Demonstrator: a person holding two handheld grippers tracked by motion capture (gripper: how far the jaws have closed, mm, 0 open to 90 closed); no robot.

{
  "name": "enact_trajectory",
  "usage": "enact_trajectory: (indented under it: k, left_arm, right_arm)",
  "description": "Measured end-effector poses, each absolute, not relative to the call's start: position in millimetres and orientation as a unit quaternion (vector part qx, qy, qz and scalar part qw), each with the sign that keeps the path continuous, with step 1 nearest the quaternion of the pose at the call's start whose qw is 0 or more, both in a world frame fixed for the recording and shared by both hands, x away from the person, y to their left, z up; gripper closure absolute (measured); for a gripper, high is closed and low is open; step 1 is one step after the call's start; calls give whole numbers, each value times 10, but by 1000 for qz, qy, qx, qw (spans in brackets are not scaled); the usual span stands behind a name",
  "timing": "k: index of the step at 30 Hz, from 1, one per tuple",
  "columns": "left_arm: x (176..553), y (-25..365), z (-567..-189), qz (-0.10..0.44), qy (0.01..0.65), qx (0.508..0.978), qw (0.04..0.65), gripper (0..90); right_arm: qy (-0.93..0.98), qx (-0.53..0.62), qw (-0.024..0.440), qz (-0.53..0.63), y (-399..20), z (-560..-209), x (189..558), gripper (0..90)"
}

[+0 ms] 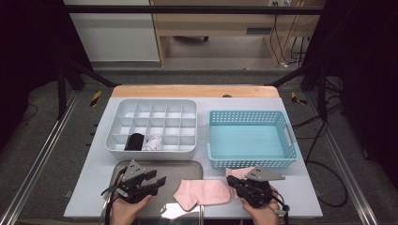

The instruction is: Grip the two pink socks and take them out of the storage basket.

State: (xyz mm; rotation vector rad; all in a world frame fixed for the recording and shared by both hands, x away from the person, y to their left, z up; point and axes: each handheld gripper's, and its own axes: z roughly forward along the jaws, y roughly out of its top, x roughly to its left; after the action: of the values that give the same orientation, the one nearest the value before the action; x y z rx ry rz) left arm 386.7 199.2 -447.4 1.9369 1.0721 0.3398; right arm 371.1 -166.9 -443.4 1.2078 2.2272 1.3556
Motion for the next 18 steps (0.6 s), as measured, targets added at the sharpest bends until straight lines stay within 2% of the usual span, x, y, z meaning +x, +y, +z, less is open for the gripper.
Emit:
enact_trajectory:
  k: [8,11,18]
  left_arm:
    - [3839,1951,-4446,131,425,779,442,502]
    - [3829,1897,-4419,129,417,783,444,498]
    - [3811,1682,-4320,126,386,798,445,488]
  right_arm:
    - [798,400,109,438,-1395,-4639,3827,836]
    - [794,400,116,442,-1401,-4641,3829,757]
    - [771,413,148,462,-1617,-4504,3816,708]
